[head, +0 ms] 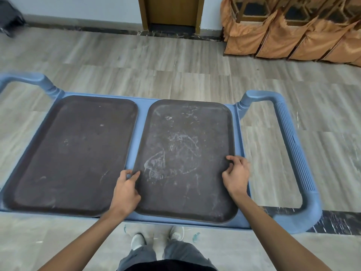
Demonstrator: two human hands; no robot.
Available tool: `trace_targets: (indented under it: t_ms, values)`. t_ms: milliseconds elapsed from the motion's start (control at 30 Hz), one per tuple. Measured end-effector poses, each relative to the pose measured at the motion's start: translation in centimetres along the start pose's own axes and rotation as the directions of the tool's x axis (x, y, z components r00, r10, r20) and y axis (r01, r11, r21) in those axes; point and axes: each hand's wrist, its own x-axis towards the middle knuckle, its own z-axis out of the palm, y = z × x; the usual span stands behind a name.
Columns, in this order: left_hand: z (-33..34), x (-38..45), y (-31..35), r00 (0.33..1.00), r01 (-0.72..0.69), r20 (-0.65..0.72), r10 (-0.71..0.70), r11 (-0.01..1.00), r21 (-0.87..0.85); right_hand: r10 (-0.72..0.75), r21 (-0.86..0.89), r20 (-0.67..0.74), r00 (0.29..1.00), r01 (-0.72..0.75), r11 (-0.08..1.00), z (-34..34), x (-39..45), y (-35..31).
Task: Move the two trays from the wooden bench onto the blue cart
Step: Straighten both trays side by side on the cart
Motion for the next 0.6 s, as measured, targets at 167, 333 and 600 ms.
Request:
trace_targets:
  t_ms: [167,333,600]
  values:
    - [-0.1,-0.5,-0.1,0.998,-0.063,0.020,0.062,0.997,0.050,-0.001,-0.035,0.027,1.000,0.001,0.999,0.7,0.0,0.5]
    - [-0.1,-2.3,1.0,0.980,-0.194,-0.008,0.199,0.961,0.198,-0.058,-0.137,0.091,0.994,0.070,0.988,0.6,-0.1,0.8]
    - [1.9,-7.2,2.0,0.814,-0.580,0.133,0.565,0.803,0.138,-0.503,-0.054,0.243,0.829,0.530,0.847,0.5,-9.1,0.0]
